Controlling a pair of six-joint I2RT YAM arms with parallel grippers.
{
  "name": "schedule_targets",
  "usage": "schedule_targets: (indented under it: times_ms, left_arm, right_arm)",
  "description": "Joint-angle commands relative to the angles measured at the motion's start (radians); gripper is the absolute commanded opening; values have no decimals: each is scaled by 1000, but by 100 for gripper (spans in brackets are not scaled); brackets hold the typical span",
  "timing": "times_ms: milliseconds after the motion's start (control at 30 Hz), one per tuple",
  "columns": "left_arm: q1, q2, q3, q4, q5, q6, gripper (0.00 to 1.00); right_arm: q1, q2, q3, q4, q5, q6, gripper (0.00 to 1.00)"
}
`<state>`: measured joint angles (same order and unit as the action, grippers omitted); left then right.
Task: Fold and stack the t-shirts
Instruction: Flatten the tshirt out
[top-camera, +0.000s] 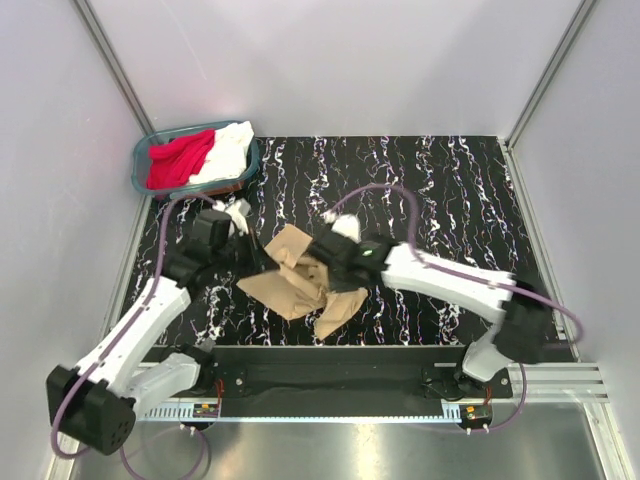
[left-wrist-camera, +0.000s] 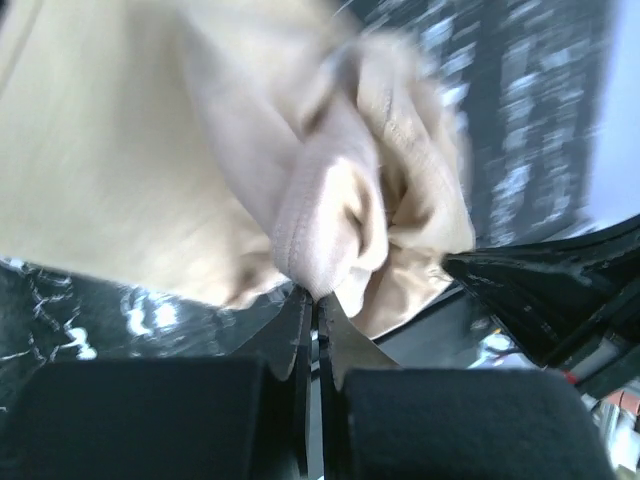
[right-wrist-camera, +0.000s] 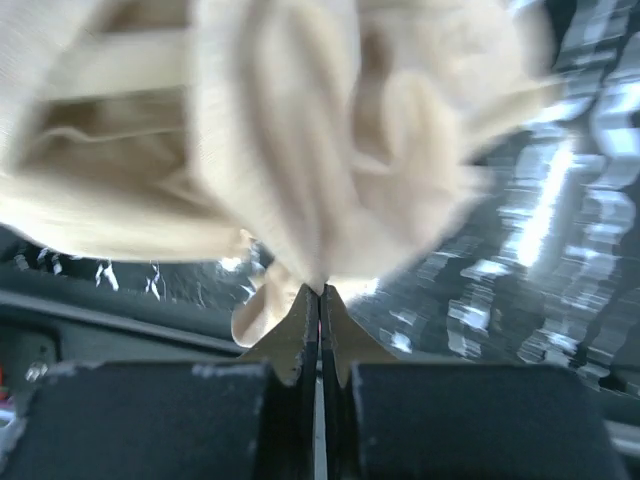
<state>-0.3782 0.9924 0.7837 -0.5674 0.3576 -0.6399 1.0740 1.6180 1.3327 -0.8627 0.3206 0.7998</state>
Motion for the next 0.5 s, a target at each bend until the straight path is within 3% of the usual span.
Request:
schedule_targets:
  times_ms: [0,133,233,467]
  left_arm:
    - [-40,-61,181,-44,-115,-41,0]
    - [-109,-69,383,-83,-161,-46,0]
    - [-162,-29,550,-65,-82,-56,0]
    - [-369,187,998,-26,177,-64,0]
  right_arm:
    - [-92,-231,51,-209,104,-77,0]
    - [-265,-429,112,-259,103,-233,0]
    - [-405,-487,228,-295,159,-357,0]
    - [-470,-503,540,-377,446,-402,0]
